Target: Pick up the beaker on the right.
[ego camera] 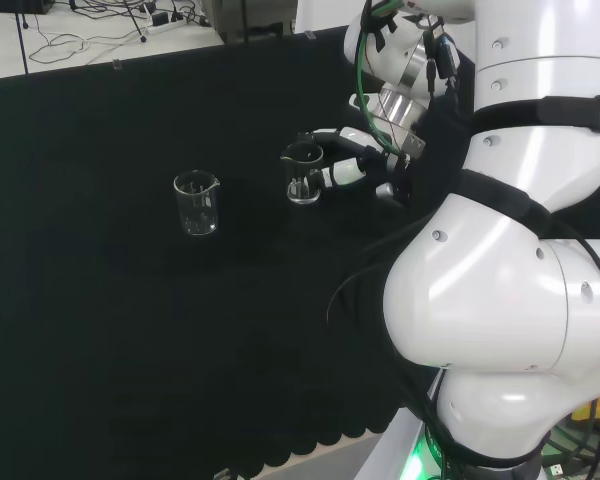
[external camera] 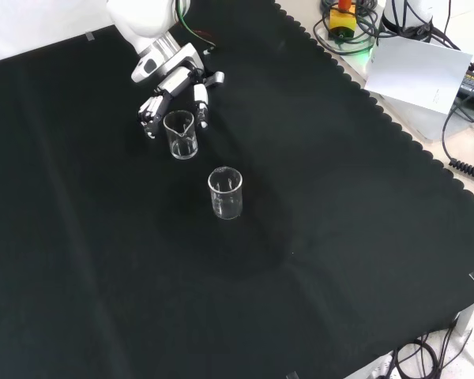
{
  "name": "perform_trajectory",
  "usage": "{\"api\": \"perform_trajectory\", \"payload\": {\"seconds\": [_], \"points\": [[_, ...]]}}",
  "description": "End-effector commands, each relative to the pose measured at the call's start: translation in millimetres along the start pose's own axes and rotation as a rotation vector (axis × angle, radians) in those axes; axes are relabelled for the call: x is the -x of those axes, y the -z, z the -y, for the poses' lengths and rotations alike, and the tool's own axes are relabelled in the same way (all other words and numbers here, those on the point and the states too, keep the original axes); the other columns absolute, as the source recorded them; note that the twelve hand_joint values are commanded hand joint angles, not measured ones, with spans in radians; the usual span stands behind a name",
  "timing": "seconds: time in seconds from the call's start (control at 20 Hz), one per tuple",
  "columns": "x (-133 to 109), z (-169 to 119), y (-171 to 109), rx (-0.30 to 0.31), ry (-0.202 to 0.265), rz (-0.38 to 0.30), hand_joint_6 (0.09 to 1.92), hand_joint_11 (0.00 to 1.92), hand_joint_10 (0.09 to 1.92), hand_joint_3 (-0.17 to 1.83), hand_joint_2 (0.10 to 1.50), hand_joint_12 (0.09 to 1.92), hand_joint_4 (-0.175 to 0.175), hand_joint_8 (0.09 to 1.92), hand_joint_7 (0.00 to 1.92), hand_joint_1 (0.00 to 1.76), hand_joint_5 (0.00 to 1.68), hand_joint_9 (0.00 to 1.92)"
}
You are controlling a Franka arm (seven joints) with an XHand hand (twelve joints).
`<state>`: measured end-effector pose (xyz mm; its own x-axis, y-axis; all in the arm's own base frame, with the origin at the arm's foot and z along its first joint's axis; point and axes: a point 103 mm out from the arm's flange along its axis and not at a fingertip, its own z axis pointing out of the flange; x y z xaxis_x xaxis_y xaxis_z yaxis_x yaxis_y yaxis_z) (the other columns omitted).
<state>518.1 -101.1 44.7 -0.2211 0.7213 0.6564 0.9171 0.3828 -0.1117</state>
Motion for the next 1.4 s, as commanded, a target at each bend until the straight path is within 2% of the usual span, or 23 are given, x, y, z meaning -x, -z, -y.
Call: {"api": "perform_trajectory", "payload": {"seconds": [0.05, 0.35, 0.75, 0.9, 1.1, 1.4], "points": [[0.3, -1.5, -4.4, 0.015, 0.004, -0.028, 0.09, 0.0, 0.63, -0.17, 0.82, 1.37, -0.039, 0.68, 0.25, 0.82, 0.35, 0.37], [-3.7, -4.4, -4.6, 0.06, 0.026, -0.057, 0.09, 0.0, 0.63, -0.17, 0.82, 1.39, -0.04, 0.68, 0.26, 0.82, 0.35, 0.37], [-5.4, -6.9, -8.2, 0.046, 0.045, -0.065, 0.09, 0.0, 0.63, -0.17, 0.81, 1.39, -0.041, 0.69, 0.26, 0.83, 0.36, 0.37], [-15.6, -14.2, -17.6, 0.045, 0.039, -0.049, 0.09, 0.0, 0.63, -0.17, 0.81, 1.39, -0.04, 0.69, 0.26, 0.83, 0.36, 0.37], [-9.0, -11.6, -13.1, 0.067, 0.046, -0.076, 0.09, 0.0, 0.63, -0.17, 0.81, 1.39, -0.04, 0.69, 0.27, 0.83, 0.37, 0.38], [-6.9, -11.7, -13.8, 0.085, 0.04, -0.072, 0.09, 0.0, 0.63, -0.17, 0.81, 1.4, -0.039, 0.69, 0.29, 0.83, 0.4, 0.4]]}}
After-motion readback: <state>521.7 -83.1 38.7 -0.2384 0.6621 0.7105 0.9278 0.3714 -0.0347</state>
